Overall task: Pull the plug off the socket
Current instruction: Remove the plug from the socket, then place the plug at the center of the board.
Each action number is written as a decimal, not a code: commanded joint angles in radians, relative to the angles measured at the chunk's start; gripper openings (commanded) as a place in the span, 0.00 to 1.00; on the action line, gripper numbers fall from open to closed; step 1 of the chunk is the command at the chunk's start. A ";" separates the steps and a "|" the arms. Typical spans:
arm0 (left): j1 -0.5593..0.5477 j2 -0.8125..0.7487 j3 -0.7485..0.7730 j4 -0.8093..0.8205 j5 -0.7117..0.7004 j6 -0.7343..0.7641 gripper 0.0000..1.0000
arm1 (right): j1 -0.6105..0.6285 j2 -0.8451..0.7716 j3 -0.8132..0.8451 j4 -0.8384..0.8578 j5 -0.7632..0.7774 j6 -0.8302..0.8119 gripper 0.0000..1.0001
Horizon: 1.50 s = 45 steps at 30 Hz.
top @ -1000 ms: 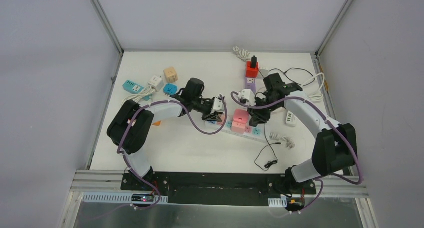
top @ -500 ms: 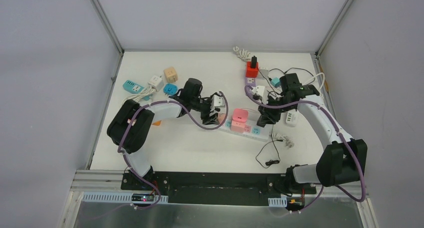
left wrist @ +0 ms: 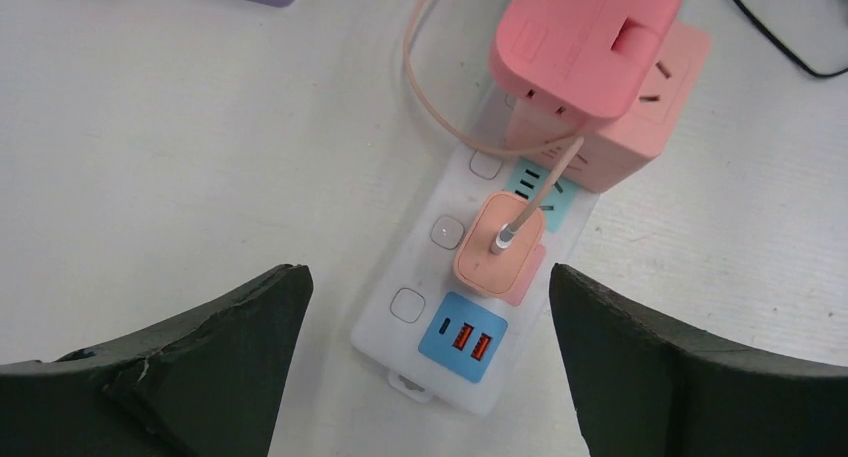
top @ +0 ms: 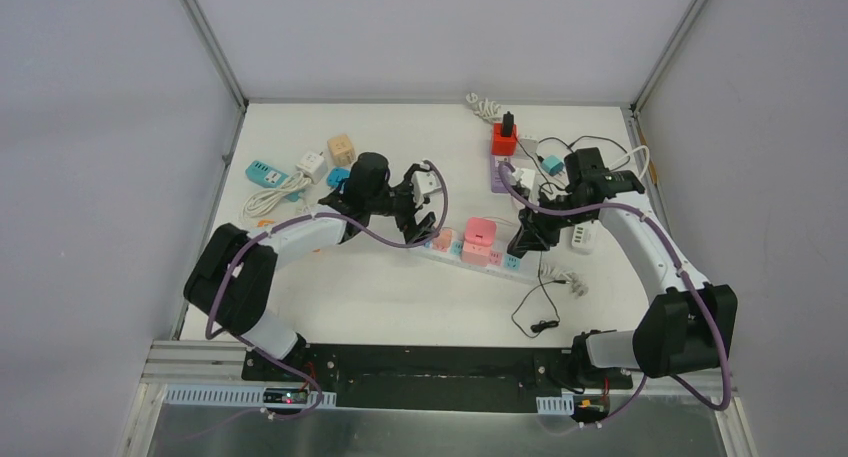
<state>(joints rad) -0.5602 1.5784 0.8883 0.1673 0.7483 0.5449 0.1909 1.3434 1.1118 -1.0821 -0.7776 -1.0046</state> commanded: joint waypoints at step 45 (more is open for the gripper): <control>0.013 -0.068 0.454 0.148 0.022 -0.301 0.95 | -0.226 -0.042 0.153 0.202 -0.350 0.597 0.00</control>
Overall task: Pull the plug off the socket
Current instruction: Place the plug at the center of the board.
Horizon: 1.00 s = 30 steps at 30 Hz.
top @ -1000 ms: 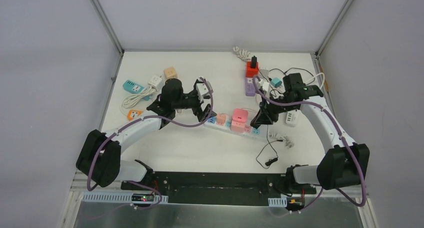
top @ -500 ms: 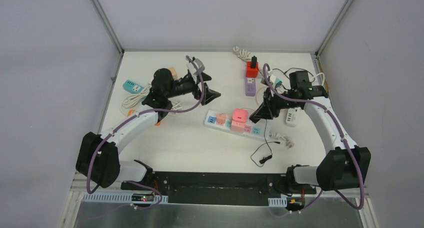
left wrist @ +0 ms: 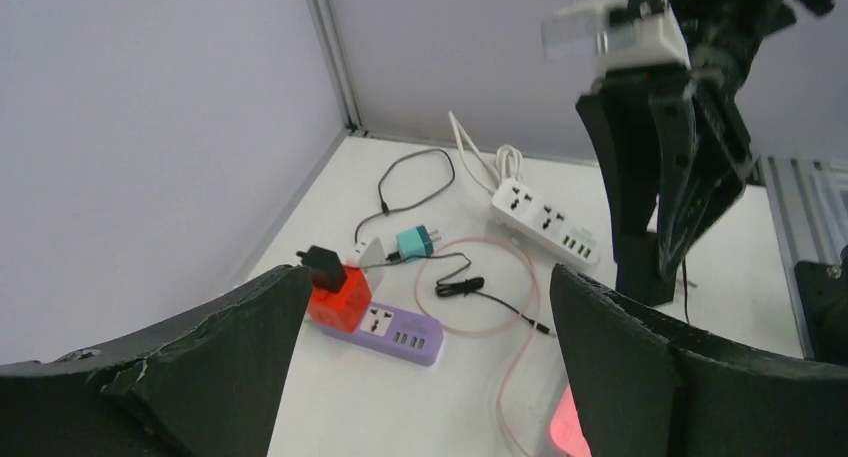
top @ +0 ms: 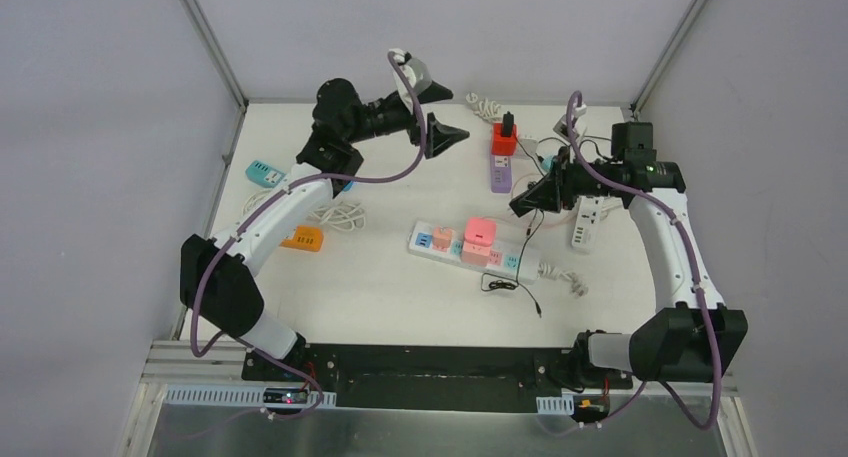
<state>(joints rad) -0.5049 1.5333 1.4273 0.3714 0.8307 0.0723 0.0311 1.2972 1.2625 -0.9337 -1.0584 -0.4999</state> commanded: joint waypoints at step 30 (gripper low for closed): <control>-0.330 0.166 -0.244 0.291 -0.133 0.621 0.85 | -0.128 0.011 -0.170 0.601 -0.261 0.708 0.00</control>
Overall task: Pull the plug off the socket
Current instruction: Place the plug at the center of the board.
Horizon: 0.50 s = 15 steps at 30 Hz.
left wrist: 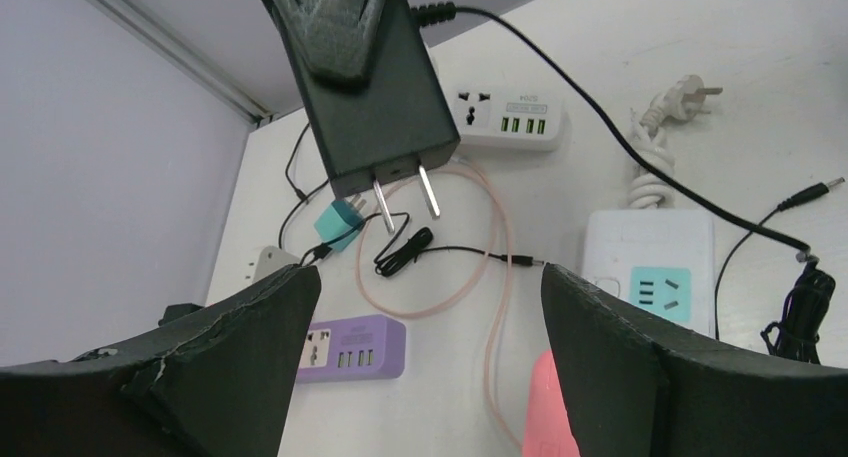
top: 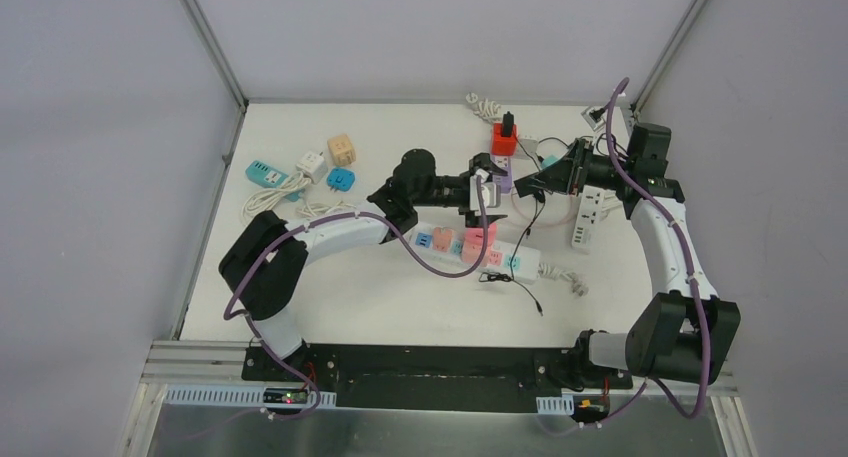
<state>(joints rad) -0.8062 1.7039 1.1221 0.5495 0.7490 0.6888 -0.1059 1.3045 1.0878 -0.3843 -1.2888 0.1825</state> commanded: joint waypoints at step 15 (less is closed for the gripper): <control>-0.072 0.023 0.060 0.178 -0.158 0.019 0.73 | 0.011 0.013 -0.028 0.144 -0.002 0.102 0.00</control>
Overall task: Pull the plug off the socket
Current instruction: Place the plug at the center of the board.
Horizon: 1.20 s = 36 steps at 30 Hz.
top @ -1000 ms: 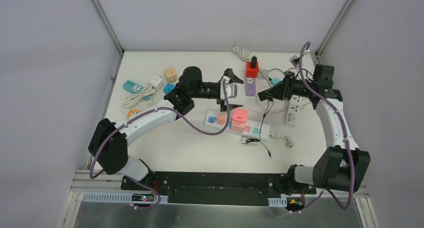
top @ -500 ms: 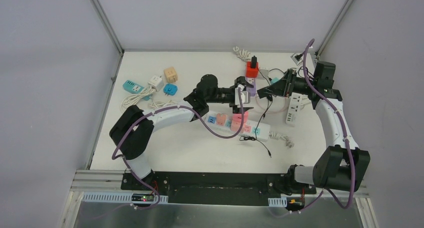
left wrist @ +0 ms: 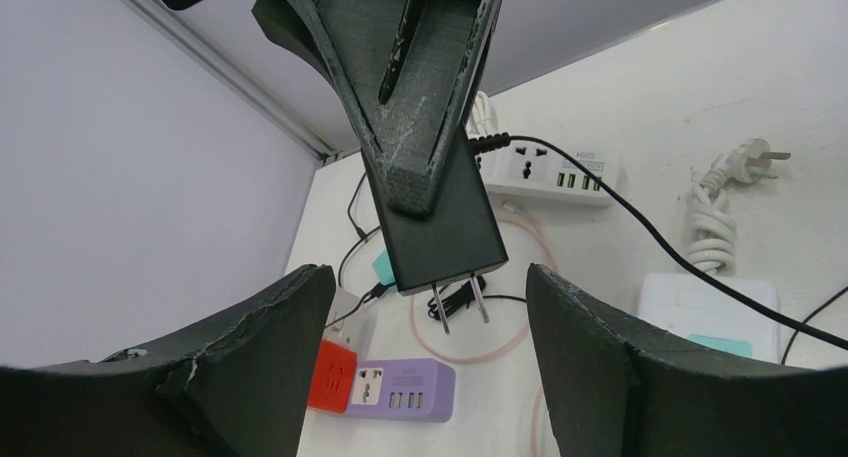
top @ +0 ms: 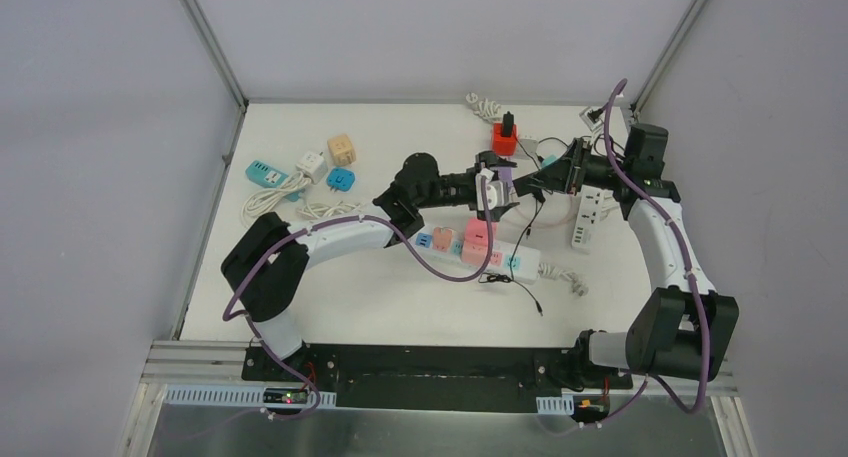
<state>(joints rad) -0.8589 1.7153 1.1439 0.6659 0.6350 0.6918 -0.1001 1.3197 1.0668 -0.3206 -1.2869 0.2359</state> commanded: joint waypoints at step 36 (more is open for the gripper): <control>-0.056 0.038 0.078 0.018 -0.108 0.038 0.00 | 0.013 0.000 -0.027 0.104 -0.002 0.053 0.25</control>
<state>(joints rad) -0.9047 1.7672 1.1759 0.6743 0.5262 0.7223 -0.0975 1.3205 1.0470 -0.2527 -1.2758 0.2832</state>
